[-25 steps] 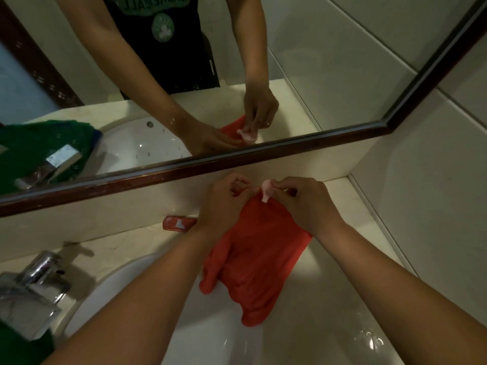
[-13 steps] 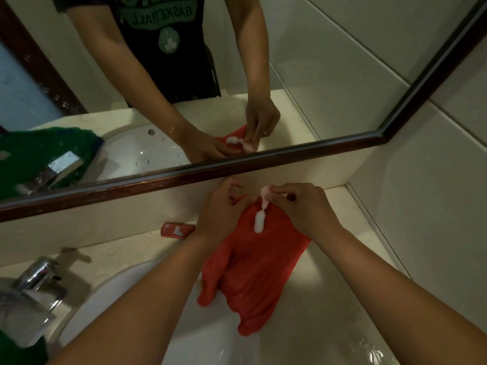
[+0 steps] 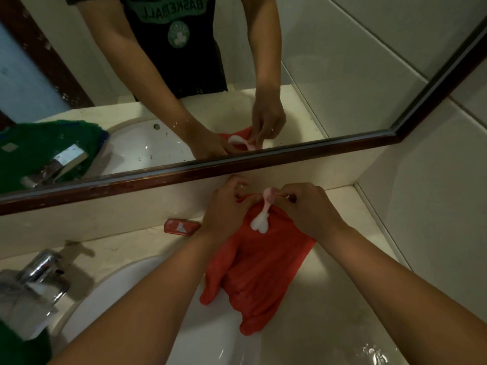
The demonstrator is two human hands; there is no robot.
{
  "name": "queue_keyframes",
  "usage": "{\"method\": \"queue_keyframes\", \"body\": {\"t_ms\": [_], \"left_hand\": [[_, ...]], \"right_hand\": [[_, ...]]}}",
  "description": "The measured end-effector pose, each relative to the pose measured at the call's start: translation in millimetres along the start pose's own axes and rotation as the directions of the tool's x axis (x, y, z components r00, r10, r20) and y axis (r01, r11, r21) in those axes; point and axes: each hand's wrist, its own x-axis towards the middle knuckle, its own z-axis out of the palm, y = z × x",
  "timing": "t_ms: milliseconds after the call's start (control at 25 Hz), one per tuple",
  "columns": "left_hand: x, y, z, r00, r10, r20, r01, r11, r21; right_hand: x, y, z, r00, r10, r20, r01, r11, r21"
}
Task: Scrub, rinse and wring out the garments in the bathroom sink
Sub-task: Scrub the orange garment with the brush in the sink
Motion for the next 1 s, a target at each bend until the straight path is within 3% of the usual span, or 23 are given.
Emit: {"method": "queue_keyframes", "body": {"t_ms": [280, 520, 760, 1000], "left_hand": [[-3.6, 7.0, 1.1, 1.000, -0.003, -0.006, 0.002, 0.998, -0.056], [-3.8, 7.5, 1.0, 1.000, 0.013, -0.026, -0.015, 0.997, -0.069], [-6.4, -4.0, 0.7, 1.000, -0.019, 0.012, 0.019, 0.999, -0.041], [-13.0, 1.2, -4.1, 0.996, -0.077, -0.048, 0.077, 0.997, 0.011]], "right_hand": [[-8.2, -3.5, -7.7, 0.995, 0.006, -0.100, -0.003, 0.999, 0.034], [-6.6, -2.9, -3.1, 0.995, 0.004, -0.096, 0.003, 0.997, 0.074], [0.5, 3.0, 0.7, 0.998, 0.024, 0.064, -0.025, 1.000, 0.004], [-17.7, -10.2, -7.7, 0.998, 0.023, -0.052, -0.021, 0.999, 0.035]]}}
